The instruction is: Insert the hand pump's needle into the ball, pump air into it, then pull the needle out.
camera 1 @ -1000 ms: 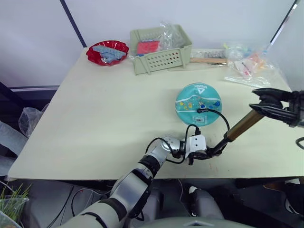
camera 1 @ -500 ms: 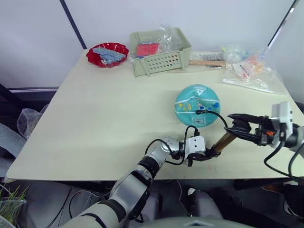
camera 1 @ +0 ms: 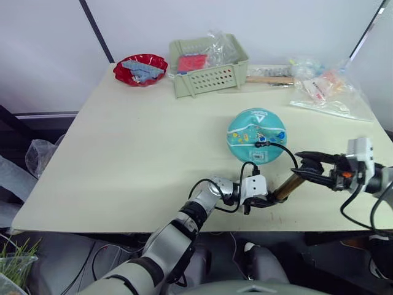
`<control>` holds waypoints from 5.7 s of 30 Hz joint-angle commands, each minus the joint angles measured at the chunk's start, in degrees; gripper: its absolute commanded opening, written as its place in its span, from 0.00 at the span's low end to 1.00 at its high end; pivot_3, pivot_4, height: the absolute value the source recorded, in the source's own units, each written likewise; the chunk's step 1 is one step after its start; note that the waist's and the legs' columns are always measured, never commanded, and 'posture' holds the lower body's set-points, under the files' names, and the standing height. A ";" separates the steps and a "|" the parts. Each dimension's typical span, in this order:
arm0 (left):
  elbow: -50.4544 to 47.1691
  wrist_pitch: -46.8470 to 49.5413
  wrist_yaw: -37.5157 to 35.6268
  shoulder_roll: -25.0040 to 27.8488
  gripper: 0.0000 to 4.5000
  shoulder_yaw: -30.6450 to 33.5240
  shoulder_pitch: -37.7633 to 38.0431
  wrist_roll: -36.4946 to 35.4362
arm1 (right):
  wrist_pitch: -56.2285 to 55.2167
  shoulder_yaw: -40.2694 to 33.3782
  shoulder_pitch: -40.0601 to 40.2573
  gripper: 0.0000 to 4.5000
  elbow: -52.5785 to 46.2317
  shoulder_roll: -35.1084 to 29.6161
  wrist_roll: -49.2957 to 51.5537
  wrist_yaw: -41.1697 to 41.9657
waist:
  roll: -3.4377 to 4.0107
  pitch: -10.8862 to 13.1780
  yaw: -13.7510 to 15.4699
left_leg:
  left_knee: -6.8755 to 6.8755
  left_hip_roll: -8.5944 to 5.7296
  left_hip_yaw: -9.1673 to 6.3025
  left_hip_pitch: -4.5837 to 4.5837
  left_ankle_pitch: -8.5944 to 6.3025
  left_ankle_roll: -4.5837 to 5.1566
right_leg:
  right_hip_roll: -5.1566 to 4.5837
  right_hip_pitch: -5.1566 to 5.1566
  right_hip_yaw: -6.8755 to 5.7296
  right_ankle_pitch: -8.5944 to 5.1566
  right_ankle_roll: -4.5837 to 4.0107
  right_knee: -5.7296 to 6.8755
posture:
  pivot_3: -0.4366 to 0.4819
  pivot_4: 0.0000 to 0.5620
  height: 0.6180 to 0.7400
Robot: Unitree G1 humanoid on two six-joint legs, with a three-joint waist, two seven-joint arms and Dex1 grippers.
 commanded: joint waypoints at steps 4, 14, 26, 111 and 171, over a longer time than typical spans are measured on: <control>4.33 2.26 -0.17 2.12 0.22 -2.06 2.32 3.33 | 8.36 -12.39 -5.80 0.36 -4.18 -6.85 11.98 -0.23 | 0.10 0.15 0.04 | 0.00 -0.01 -0.01 -0.11 0.00 0.00 | -0.02 -0.08 -0.02 0.00 0.00 -0.03 | 0.48 0.27 1.00; 4.72 2.23 0.15 2.15 0.22 -1.81 2.20 3.23 | 14.68 -15.84 -11.78 0.36 -4.64 -10.54 16.54 -2.48 | 0.10 0.17 0.01 | 0.00 -0.01 0.04 -0.20 0.00 0.01 | -0.04 -0.17 0.00 0.01 0.01 -0.05 | 0.48 0.27 1.00; 3.59 2.29 -0.16 2.69 0.22 -2.03 3.13 3.25 | 1.99 -2.06 0.61 0.36 -5.18 -2.56 -1.20 -1.15 | -0.23 -0.03 -0.09 | 0.00 0.04 0.05 0.08 0.00 0.00 | 0.01 0.06 0.00 -0.13 0.25 -0.05 | 0.48 0.27 1.00; 9.96 1.71 -1.02 1.24 0.22 -0.80 -1.21 3.60 | -3.16 -1.50 2.06 0.36 -4.95 2.06 0.11 -3.22 | -0.26 0.08 0.06 | 0.03 0.03 -0.18 0.13 0.00 -0.01 | 0.03 0.24 -0.16 -0.14 0.24 -0.10 | 0.48 0.27 1.00; 9.67 1.58 -0.57 1.60 0.22 -0.73 -1.64 3.77 | -1.74 -0.14 1.66 0.36 -9.12 2.55 1.91 -5.89 | -0.14 -0.07 -0.12 | -0.21 0.04 -0.20 0.14 0.00 0.00 | 0.05 0.26 -0.18 -0.12 0.23 -0.40 | 0.48 0.27 1.00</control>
